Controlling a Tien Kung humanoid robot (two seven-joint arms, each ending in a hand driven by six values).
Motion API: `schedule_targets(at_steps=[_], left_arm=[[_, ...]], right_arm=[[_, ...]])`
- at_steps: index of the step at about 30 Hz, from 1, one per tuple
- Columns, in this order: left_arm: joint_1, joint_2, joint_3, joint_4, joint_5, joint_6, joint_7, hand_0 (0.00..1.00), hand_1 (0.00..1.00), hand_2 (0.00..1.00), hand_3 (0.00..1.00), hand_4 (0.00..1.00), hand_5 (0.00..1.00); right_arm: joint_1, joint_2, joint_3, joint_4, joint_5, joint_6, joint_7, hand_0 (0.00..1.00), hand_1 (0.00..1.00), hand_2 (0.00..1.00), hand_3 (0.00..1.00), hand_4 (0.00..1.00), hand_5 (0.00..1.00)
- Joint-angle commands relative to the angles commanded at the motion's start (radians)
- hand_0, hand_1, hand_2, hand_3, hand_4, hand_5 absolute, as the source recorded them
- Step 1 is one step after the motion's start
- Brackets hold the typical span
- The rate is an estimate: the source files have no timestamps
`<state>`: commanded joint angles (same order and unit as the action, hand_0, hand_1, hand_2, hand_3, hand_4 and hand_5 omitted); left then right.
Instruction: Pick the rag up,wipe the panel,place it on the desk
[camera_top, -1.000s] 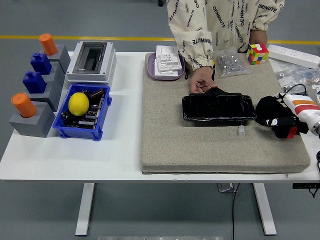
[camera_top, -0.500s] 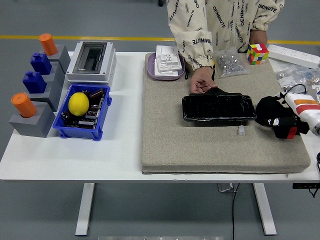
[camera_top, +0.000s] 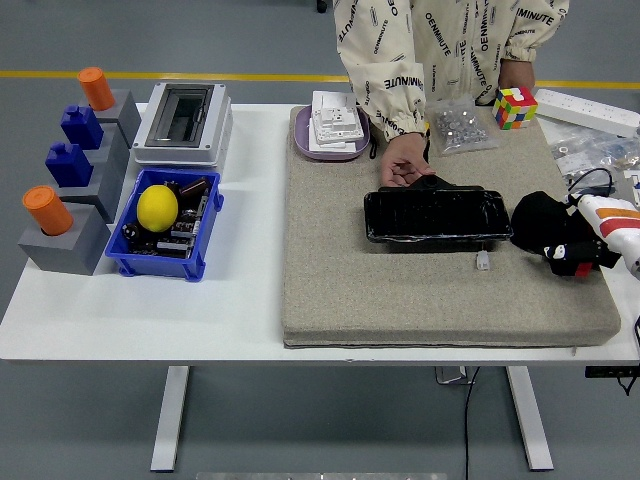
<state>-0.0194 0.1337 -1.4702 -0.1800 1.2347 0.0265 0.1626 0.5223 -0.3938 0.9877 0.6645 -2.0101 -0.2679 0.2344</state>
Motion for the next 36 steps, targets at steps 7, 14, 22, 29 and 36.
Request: schedule_targets(at_steps=[7,14,22,29,36], left_arm=[[-0.005,0.000,0.005,0.000,-0.003,0.000,-0.001,0.643,0.692,0.732,0.564,0.593,0.464],[-0.004,-0.002,0.002,0.000,-0.002,0.000,0.000,0.644,0.692,0.733,0.565,0.594,0.465],[-0.002,-0.002,-0.002,0.000,0.001,0.000,0.002,0.644,0.691,0.733,0.565,0.594,0.465],[-0.004,-0.001,0.001,0.000,0.000,0.000,0.000,0.644,0.691,0.733,0.564,0.593,0.464],[-0.004,-0.001,0.004,0.000,-0.001,-0.001,0.001,0.642,0.691,0.732,0.565,0.593,0.465]], right_arm=[[0.007,0.008,0.012,0.001,-0.001,-0.012,0.002,0.653,0.643,0.730,0.714,0.998,0.459],[0.006,0.019,0.029,0.002,-0.010,-0.006,-0.005,0.657,0.645,0.730,0.715,0.998,0.458],[0.004,0.027,0.031,-0.006,-0.011,-0.009,-0.003,0.656,0.645,0.731,0.713,0.998,0.456],[0.020,0.041,0.034,-0.016,-0.017,-0.012,-0.002,0.655,0.644,0.727,0.709,0.998,0.455],[0.028,0.057,0.043,-0.020,-0.022,-0.014,-0.002,0.655,0.643,0.728,0.698,0.998,0.455]])
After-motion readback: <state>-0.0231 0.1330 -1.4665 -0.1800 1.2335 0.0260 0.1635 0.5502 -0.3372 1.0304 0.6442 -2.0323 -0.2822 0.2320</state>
